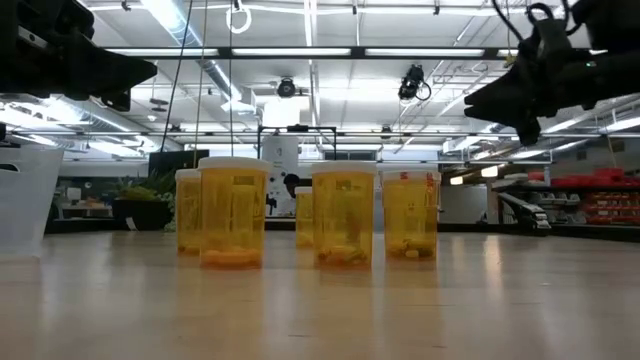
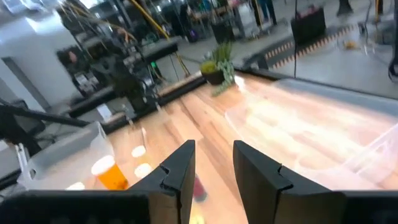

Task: Pick and place medicine bottles into bin by pill shape (circle, oval)
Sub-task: Put the small yellow pill bottle into the top transparent bin

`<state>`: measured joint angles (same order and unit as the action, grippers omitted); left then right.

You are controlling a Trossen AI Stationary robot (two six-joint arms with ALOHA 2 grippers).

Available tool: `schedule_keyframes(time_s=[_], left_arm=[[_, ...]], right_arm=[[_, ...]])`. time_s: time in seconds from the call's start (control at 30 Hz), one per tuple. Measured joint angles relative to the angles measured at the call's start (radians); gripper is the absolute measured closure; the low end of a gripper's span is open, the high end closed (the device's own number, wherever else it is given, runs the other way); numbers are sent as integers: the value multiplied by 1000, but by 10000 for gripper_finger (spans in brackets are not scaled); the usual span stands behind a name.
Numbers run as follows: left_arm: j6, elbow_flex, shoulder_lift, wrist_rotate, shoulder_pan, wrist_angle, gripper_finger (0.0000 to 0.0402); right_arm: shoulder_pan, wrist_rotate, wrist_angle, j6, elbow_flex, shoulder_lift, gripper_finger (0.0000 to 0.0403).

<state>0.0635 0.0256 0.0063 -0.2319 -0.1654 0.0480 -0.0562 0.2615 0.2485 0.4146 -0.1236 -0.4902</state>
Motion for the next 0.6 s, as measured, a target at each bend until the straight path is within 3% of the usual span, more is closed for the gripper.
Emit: schedule_keyframes(time_s=[0.37, 0.6], left_arm=[[0, 0, 0, 0, 0, 0, 375], [0, 0, 0, 0, 0, 0, 370]], right_arm=[[2, 0, -142, -52, -290, -458, 287], [2, -8, -309, -100, -492, -644, 287]])
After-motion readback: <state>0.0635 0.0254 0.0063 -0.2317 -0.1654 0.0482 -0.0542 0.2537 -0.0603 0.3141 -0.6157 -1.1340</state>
